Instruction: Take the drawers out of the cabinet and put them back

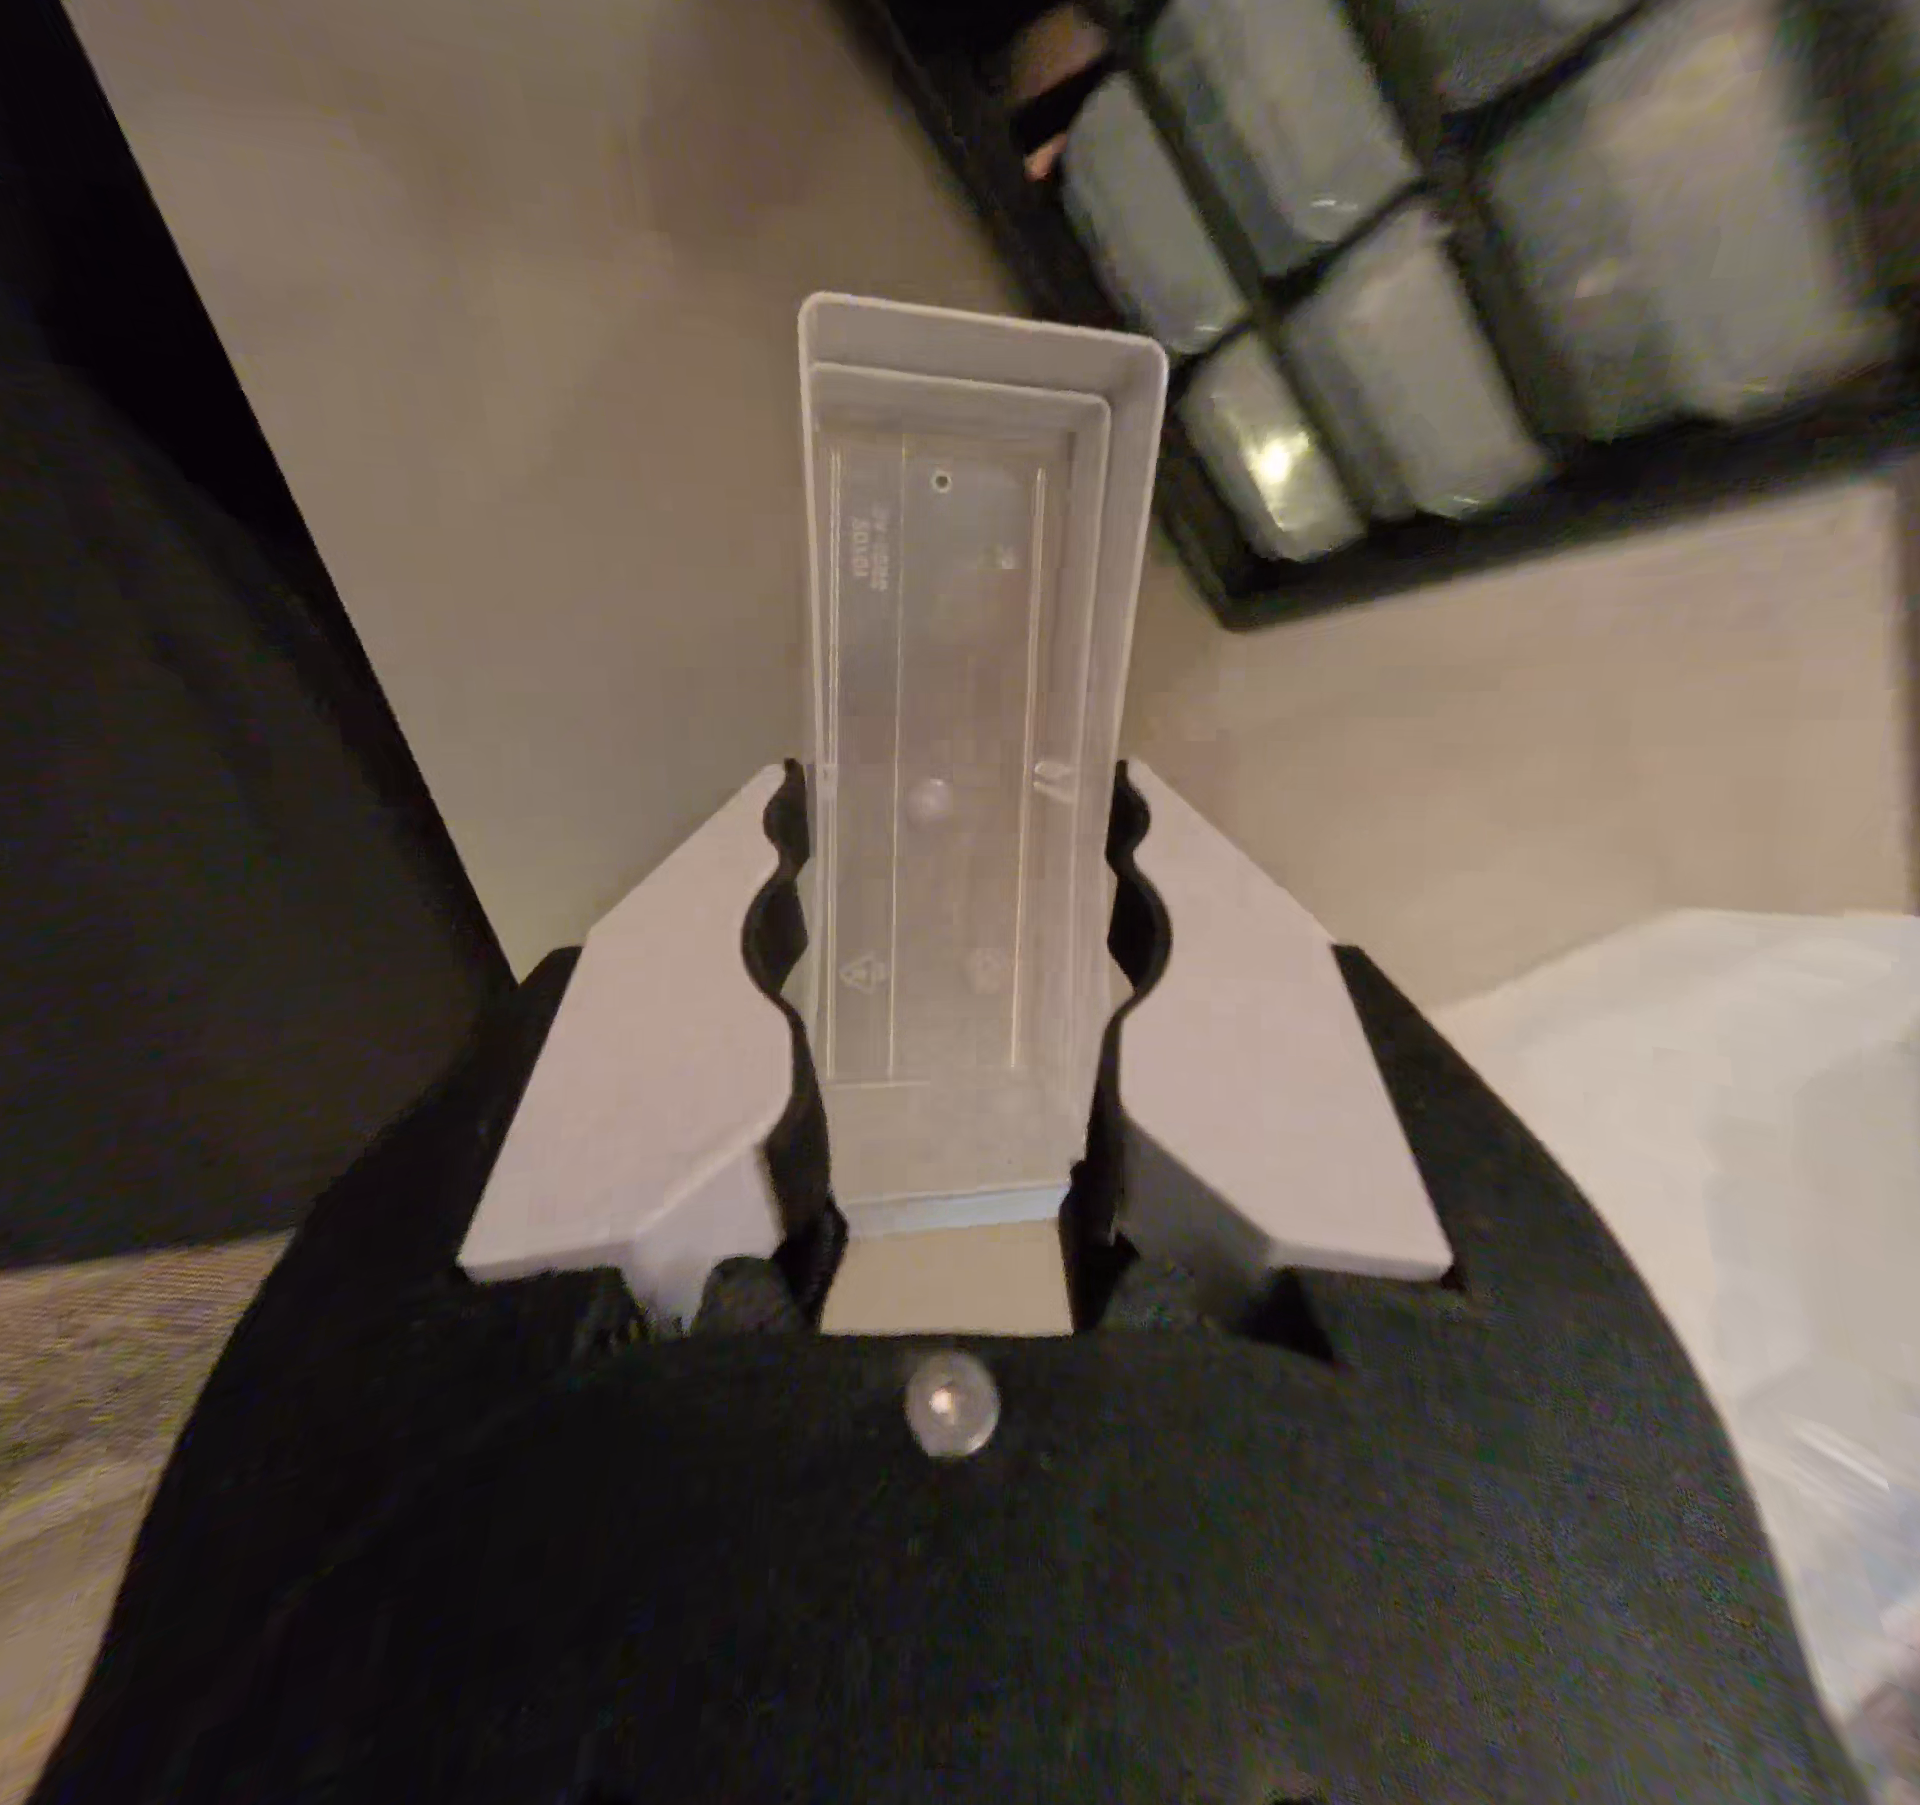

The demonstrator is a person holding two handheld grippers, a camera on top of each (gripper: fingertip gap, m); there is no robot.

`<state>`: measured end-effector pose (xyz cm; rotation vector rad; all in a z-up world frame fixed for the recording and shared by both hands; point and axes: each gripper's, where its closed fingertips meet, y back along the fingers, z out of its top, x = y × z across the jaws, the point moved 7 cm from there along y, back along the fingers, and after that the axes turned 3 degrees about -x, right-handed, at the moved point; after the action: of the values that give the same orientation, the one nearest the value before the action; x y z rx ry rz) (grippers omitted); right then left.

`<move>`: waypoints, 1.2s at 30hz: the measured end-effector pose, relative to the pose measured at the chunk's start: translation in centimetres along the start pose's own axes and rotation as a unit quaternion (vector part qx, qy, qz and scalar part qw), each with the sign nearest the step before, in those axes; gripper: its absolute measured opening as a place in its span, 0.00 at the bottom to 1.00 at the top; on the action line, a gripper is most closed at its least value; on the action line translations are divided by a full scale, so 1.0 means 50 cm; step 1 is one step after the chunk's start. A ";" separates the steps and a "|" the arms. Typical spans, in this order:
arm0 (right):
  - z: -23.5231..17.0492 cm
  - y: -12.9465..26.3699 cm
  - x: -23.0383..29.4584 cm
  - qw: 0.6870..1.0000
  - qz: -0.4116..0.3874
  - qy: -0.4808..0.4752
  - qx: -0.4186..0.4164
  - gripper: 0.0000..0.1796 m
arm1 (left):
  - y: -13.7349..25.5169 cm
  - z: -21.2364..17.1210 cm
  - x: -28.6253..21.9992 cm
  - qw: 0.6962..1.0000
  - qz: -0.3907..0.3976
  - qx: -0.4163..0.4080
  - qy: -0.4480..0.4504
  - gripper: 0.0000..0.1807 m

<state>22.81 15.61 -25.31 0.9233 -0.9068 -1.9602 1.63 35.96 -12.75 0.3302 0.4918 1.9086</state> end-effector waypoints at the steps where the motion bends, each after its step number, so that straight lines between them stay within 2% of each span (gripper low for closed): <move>1: -0.011 0.038 -0.023 1.000 -0.014 0.013 -0.007 0.31 | 0.000 0.000 0.000 1.000 0.001 0.000 0.001 0.09; 5: -0.087 0.179 -0.139 0.996 -0.085 0.035 0.018 0.31 | 0.000 0.000 0.001 1.000 0.002 0.001 0.003 0.09; 8: -0.172 0.224 -0.217 0.982 -0.129 0.074 0.119 0.31 | 0.000 0.000 0.001 1.000 0.002 0.001 0.003 0.09; 11: -0.242 0.204 -0.267 0.975 -0.108 0.073 0.182 0.31 | 0.000 0.000 0.001 1.000 0.002 0.001 0.003 0.09; 15: -0.311 0.136 -0.282 0.972 -0.036 0.078 0.219 0.31 | 0.000 0.000 0.001 1.000 0.002 0.001 0.003 0.09; 23: -0.362 0.047 -0.285 0.968 0.027 0.076 0.238 0.34 | -0.001 0.000 0.001 1.000 0.002 0.002 0.003 0.09; 30: -0.371 0.039 -0.296 0.968 -0.006 0.052 0.246 0.44 | -0.001 0.000 0.001 1.000 0.002 0.002 0.003 0.09; 34: -0.359 0.083 -0.303 0.974 -0.049 0.022 0.218 0.43 | 0.000 0.000 0.001 1.000 0.002 0.002 0.003 0.09; 36: -0.366 0.117 -0.321 0.972 -0.097 -0.012 0.213 0.40 | 0.000 0.000 0.002 1.000 0.002 0.002 0.003 0.09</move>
<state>47.10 21.78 -24.77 1.2708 -1.3270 -1.9770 1.63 36.04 -12.74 0.3272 0.4988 1.9136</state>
